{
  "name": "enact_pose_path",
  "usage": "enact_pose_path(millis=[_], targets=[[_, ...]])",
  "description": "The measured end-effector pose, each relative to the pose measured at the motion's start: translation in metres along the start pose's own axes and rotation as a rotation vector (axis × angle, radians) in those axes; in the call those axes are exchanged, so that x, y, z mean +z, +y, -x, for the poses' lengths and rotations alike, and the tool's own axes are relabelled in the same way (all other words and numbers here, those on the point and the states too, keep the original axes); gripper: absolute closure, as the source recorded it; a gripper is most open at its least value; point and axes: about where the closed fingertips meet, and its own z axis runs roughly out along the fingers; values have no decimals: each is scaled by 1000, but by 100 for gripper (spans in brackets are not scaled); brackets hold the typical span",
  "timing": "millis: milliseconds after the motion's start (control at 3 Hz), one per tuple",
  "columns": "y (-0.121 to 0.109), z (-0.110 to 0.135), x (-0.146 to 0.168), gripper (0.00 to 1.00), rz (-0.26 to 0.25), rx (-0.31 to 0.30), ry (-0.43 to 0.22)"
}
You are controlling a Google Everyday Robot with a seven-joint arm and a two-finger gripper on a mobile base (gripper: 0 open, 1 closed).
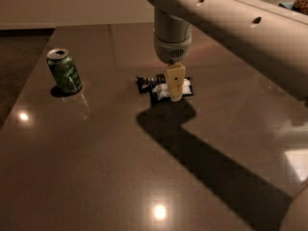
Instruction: Move rxbar blueberry near rxbar chocolate
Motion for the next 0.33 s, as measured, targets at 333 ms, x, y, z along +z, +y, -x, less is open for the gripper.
enact_pose_path(millis=[333], targets=[[0,0,0,0,0,0,0]])
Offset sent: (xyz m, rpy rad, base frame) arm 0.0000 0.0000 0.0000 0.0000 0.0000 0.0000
